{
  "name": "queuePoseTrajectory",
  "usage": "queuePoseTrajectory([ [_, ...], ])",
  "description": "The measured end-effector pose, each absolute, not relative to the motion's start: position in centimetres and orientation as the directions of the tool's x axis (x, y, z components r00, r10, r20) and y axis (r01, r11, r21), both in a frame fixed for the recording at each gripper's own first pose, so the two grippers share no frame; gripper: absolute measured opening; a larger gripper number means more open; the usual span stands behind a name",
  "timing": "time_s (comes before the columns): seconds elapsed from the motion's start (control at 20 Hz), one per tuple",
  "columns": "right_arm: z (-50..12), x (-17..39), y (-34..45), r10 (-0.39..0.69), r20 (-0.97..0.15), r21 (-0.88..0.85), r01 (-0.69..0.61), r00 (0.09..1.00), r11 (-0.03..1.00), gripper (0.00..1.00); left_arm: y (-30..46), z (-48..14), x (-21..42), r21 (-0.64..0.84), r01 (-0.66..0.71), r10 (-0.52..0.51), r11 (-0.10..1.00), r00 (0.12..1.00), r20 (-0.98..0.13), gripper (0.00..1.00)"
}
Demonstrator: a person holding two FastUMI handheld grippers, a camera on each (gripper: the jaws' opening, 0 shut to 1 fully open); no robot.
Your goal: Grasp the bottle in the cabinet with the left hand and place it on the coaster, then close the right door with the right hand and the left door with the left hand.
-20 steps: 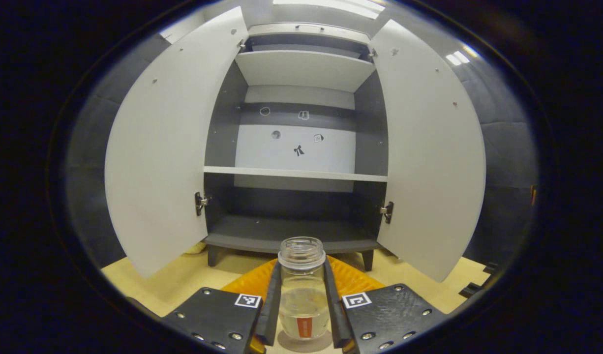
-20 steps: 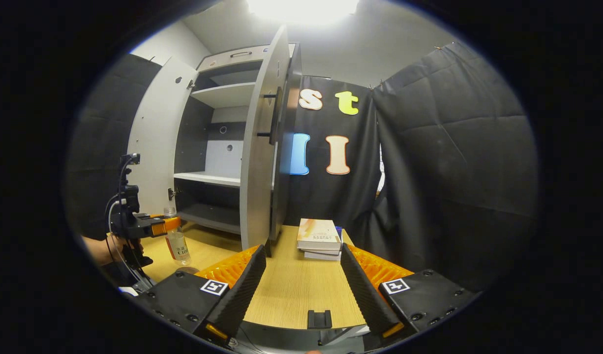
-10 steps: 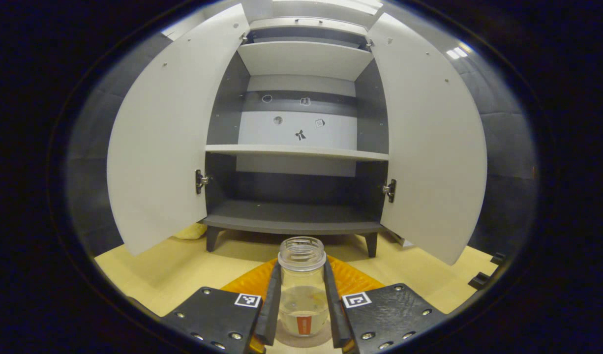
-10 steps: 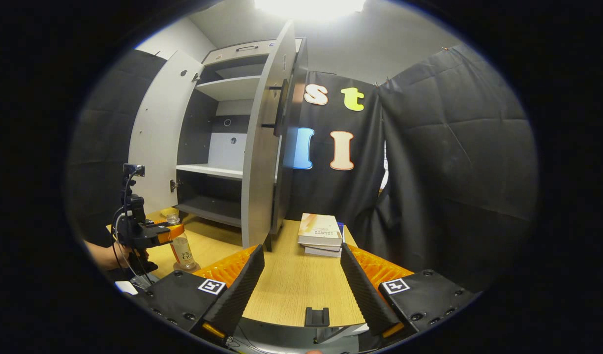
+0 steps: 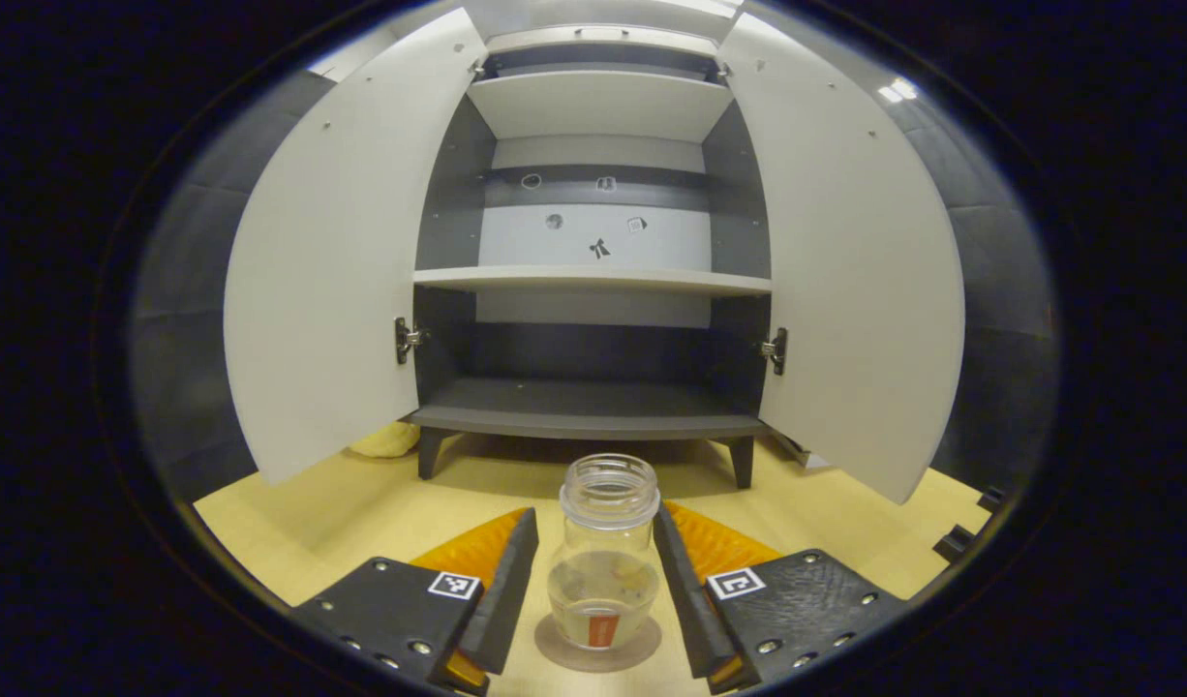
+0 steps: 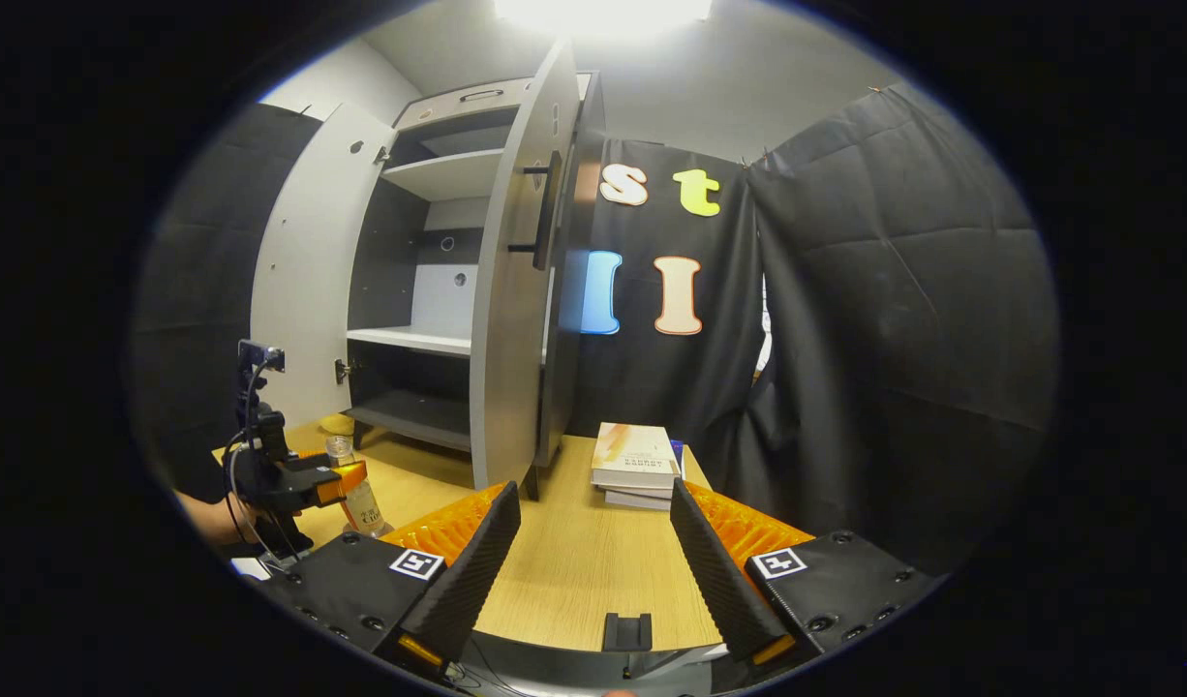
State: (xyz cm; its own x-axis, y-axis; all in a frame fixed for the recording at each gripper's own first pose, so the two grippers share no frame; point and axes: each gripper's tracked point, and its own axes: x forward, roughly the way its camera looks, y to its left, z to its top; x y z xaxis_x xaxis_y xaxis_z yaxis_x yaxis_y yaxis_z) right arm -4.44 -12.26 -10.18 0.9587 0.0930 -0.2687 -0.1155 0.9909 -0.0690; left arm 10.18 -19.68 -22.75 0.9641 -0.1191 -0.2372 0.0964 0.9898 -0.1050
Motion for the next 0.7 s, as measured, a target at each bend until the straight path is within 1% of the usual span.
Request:
queuePoseTrajectory([
  [0.2, -8.2, -3.3, -12.2, 0.112, -0.230, -0.039, -0.125, 0.967, 0.991, 0.99, -19.2, -19.7, 9.7, -0.080, 0.088, -0.103, 0.993, 0.973, -0.209, 0.70],
  [0.25, -7.5, -3.0, -12.1, 0.120, -0.219, -0.028, -0.130, 0.968, 0.991, 0.99, -18.9, -18.8, 9.4, -0.078, 0.084, -0.099, 0.993, 0.973, -0.211, 0.69],
  [0.3, -6.9, -2.7, -11.9, 0.132, -0.209, -0.017, -0.139, 0.969, 0.990, 0.96, -18.5, -17.9, 8.8, -0.074, 0.078, -0.092, 0.994, 0.973, -0.213, 0.70],
  [0.35, -6.0, -2.3, -11.7, 0.145, -0.196, -0.010, -0.150, 0.970, 0.989, 0.96, -18.0, -16.7, 8.3, -0.068, 0.065, -0.078, 0.996, 0.974, -0.211, 0.69],
  [0.4, -5.4, -1.9, -11.6, 0.152, -0.183, -0.009, -0.156, 0.971, 0.988, 0.99, -17.4, -15.6, 7.8, -0.062, 0.054, -0.066, 0.997, 0.976, -0.207, 0.70],
  [0.45, -4.7, -1.3, -11.6, 0.157, -0.173, -0.007, -0.160, 0.972, 0.987, 0.96, -16.9, -14.5, 7.3, -0.058, 0.049, -0.060, 0.997, 0.977, -0.203, 0.70],
  [0.5, -4.1, -0.8, -11.6, 0.157, -0.162, -0.003, -0.159, 0.974, 0.987, 0.99, -16.5, -13.4, 6.9, -0.056, 0.049, -0.059, 0.997, 0.979, -0.198, 0.70],
  [0.6, -3.2, 0.5, -11.7, 0.146, -0.153, 0.012, -0.146, 0.977, 0.989, 0.99, -15.3, -11.4, 6.1, -0.048, 0.044, -0.052, 0.998, 0.981, -0.188, 0.70],
  [0.7, -2.1, 1.8, -11.9, 0.133, -0.149, 0.032, -0.129, 0.980, 0.991, 0.99, -13.7, -9.7, 5.4, -0.042, 0.016, -0.024, 0.999, 0.983, -0.180, 0.70],
])
